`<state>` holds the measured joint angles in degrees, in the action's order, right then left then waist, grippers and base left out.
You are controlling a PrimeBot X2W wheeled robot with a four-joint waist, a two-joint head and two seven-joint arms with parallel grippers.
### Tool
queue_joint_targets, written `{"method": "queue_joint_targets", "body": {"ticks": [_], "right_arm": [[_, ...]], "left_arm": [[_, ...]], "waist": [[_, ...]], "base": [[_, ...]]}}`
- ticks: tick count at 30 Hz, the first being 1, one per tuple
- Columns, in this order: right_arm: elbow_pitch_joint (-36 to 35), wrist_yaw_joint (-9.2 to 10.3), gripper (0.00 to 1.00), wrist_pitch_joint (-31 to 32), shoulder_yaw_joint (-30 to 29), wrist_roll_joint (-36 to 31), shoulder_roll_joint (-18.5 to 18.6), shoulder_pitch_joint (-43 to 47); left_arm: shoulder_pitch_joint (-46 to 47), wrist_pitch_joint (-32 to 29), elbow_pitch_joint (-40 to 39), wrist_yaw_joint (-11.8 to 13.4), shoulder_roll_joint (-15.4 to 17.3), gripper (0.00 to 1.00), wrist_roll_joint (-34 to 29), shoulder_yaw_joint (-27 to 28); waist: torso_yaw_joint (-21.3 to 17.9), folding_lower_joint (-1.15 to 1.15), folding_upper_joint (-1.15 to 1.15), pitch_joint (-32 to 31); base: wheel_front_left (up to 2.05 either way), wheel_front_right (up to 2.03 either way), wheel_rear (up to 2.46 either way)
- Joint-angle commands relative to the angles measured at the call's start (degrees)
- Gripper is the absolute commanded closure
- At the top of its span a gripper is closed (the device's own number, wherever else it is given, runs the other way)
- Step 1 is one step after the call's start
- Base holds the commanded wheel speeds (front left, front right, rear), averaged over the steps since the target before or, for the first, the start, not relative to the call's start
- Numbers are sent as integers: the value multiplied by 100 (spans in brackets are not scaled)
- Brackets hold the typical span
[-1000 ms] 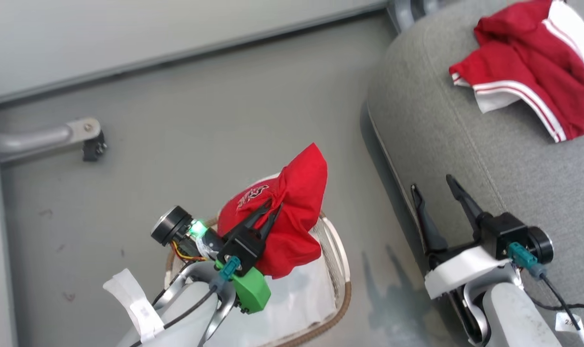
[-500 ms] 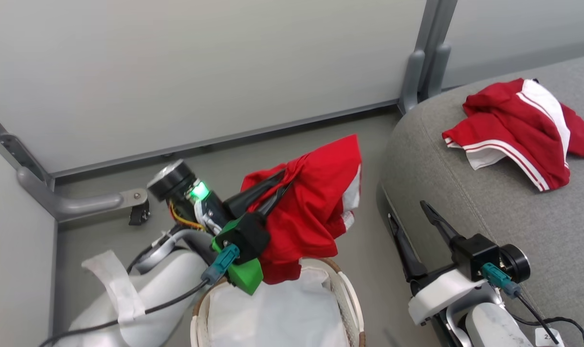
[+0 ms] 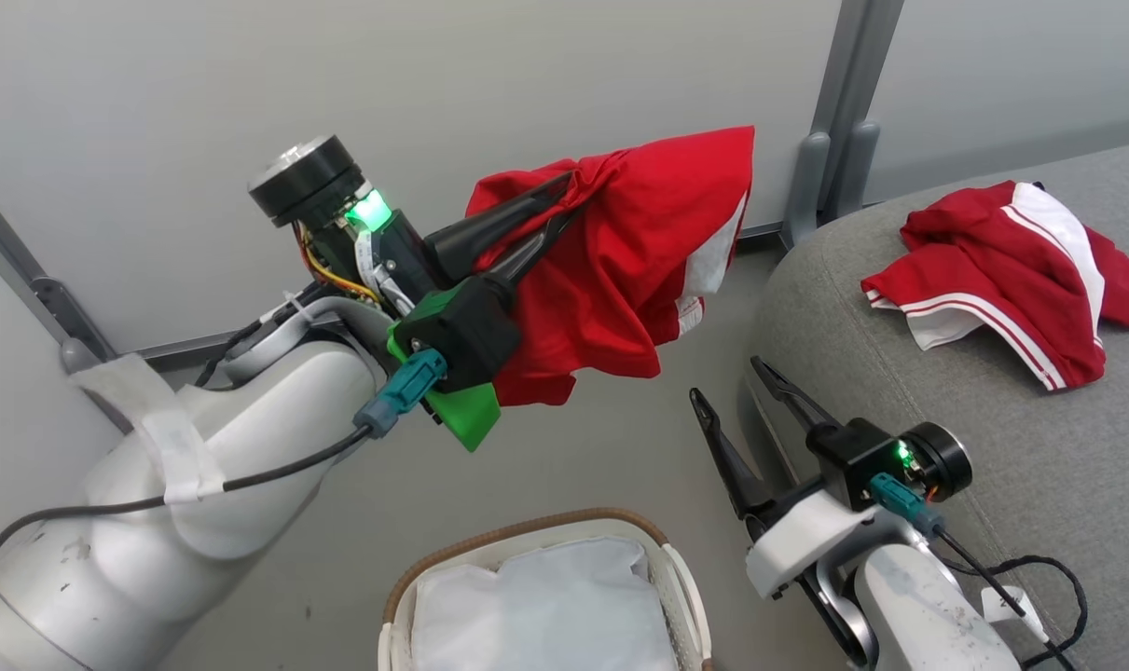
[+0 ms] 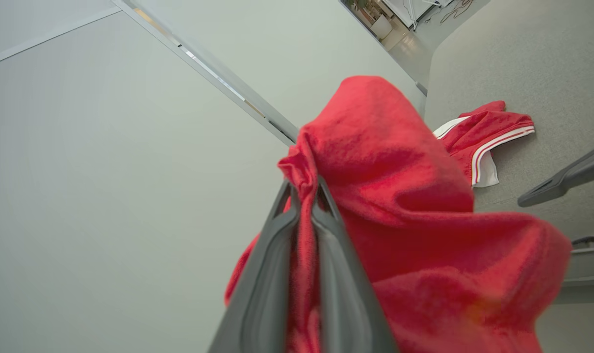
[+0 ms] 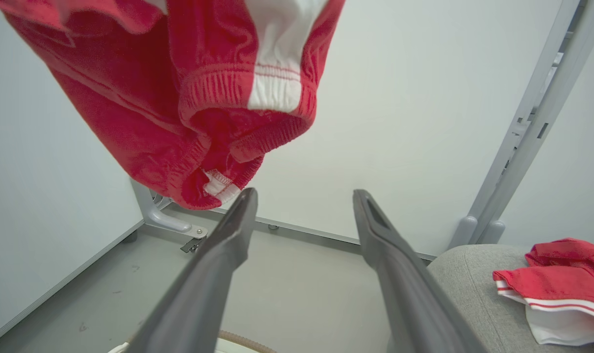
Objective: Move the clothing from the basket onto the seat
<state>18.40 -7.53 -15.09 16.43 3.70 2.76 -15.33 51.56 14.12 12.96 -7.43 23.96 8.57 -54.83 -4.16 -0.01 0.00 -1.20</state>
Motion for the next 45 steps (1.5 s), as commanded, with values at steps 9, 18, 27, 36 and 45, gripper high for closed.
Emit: {"method": "queue_joint_targets", "body": {"ticks": [9,18,27,36,45], "right_arm": [[232,8,0,-11,-15,-185,22,-672],[55,8,0,-11,-10,-287,22,-1081],[-205,7,100,-12,100,-226,22,-1035],[-381,8,100,-11,21,-229,25,-829],[-410,8,100,-11,-233,-331,21,-740]], "left_arm": [[359,1,-81,3,-101,100,367,-342],[138,46,-58,4,-66,100,754,-661],[-341,85,208,106,-42,100,1209,-500],[-1241,113,387,357,-223,0,1666,27],[-2482,108,264,503,-796,0,1666,998]], "waist": [[109,1,0,15],[189,1,0,5],[146,1,0,10],[66,1,0,75],[65,1,0,173]], "base": [[0,0,0],[0,0,0],[0,0,0],[0,0,0],[0,0,0]]}}
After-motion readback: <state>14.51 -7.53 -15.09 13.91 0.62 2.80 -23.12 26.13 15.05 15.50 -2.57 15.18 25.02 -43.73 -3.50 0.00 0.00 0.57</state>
